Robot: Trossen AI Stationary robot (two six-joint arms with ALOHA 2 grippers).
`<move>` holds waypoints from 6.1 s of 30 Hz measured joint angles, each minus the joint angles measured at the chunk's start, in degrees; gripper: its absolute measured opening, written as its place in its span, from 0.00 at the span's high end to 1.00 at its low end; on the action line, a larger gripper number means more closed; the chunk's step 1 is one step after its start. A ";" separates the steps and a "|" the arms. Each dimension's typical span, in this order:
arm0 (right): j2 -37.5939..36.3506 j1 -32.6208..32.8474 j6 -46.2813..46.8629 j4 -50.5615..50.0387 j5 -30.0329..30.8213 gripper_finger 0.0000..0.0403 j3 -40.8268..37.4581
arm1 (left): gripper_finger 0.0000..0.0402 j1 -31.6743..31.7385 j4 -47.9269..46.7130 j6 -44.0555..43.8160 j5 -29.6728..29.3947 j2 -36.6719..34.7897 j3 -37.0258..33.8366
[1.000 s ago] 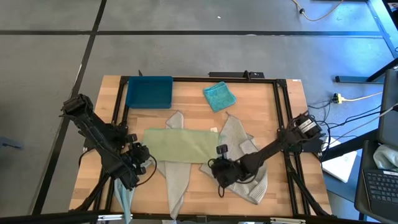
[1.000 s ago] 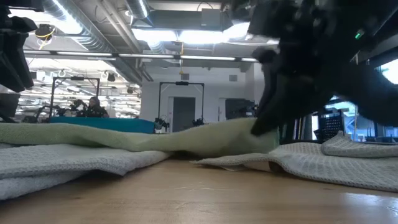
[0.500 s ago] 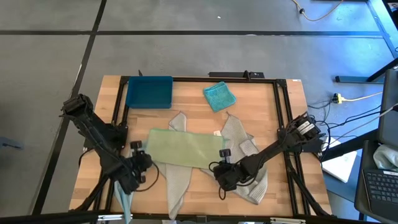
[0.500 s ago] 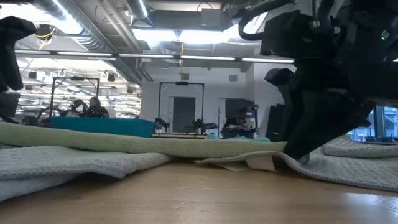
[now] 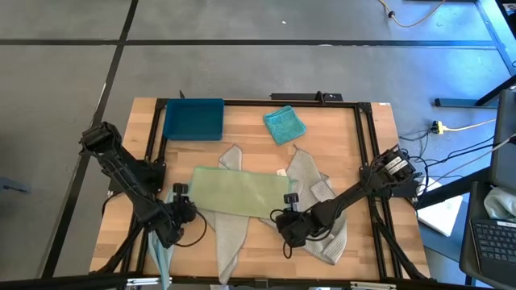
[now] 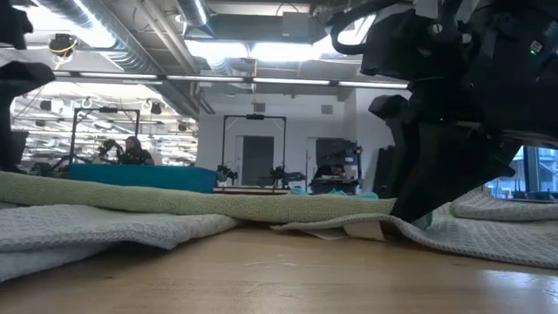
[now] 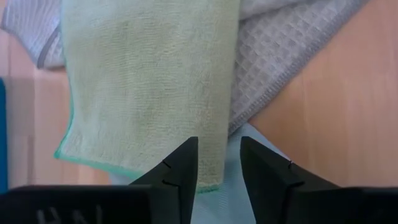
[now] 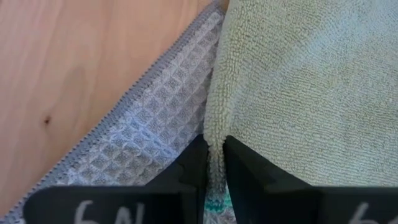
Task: Fold microfiber towels
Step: Fold the green towel
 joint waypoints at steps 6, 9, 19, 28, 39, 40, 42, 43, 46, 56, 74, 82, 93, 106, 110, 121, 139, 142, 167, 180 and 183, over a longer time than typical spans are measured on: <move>0.00 -0.04 0.02 0.78 0.02 0.86 -0.02 | 0.64 0.34 1.96 3.77 -1.72 0.00 -2.30; 0.00 -0.04 0.04 1.14 0.04 0.86 -0.02 | 0.59 0.97 3.46 3.80 -1.08 0.00 -3.79; 0.02 -0.31 0.04 1.11 1.53 0.86 -0.02 | 0.56 4.11 8.19 3.82 0.43 0.00 -7.05; 0.02 -0.31 -0.22 1.07 1.29 0.98 -0.02 | 0.70 4.26 7.81 3.80 0.46 0.00 -7.03; 0.02 -0.31 -0.51 1.17 -1.96 0.98 -0.02 | 0.98 4.26 -6.78 3.83 -0.87 0.00 -0.08; 0.02 -0.32 -0.52 1.33 -2.60 0.98 -0.02 | 0.98 4.26 -7.77 3.82 -1.37 0.00 0.69; 0.02 -0.33 -0.70 2.00 -4.70 0.98 -0.02 | 0.98 4.28 -8.78 4.24 -2.06 0.00 2.06; 0.02 -0.32 -0.69 2.30 -5.54 0.98 -0.02 | 0.98 4.43 -8.98 5.06 -2.29 0.00 2.62; 0.02 -0.28 -0.14 2.80 -6.20 0.96 -0.03 | 0.99 5.24 -8.95 6.60 -2.50 0.00 3.64; 0.09 0.71 1.27 3.14 -6.16 0.70 1.19 | 1.00 6.25 -8.77 7.05 -0.94 0.00 3.83; 0.09 0.66 1.38 0.98 -2.93 0.62 4.81 | 1.00 10.24 -9.10 25.57 -2.14 0.00 8.35; 0.09 0.70 2.20 2.70 0.46 0.62 4.81 | 1.00 12.61 -9.18 29.35 -1.44 0.00 8.94; 0.10 -1.66 -2.32 17.28 7.56 0.62 4.86 | 1.00 13.24 -6.59 38.32 -7.70 -0.02 8.59; 0.33 -2.45 -1.76 16.05 11.61 0.62 4.81 | 1.00 12.57 -3.18 44.44 -7.77 2.33 7.59; 0.33 -3.09 -0.37 15.84 14.13 0.62 4.81 | 1.00 12.23 -6.31 41.73 -15.35 2.21 7.65; 0.35 -4.50 2.88 13.33 18.90 0.62 4.79 | 1.00 10.02 -0.29 51.89 -14.68 2.08 7.98; -6.67 -6.79 3.26 0.76 21.29 0.62 4.76 | 1.00 17.35 30.33 80.20 -12.90 2.23 8.01; -8.24 -6.10 4.31 -2.38 19.90 0.62 4.76 | 1.00 19.33 33.84 80.35 -10.28 2.25 8.01; -0.69 -20.62 -28.79 21.08 -20.88 0.35 4.81 | 1.00 19.99 37.12 80.13 -3.12 7.13 8.07; 1.44 -24.71 -31.70 24.43 -33.29 0.36 4.81 | 1.00 20.00 38.44 80.10 -1.42 7.13 8.07; 2.42 -24.88 -31.65 25.05 -36.43 0.36 4.85 | 1.00 20.00 38.46 80.27 -1.49 7.13 8.05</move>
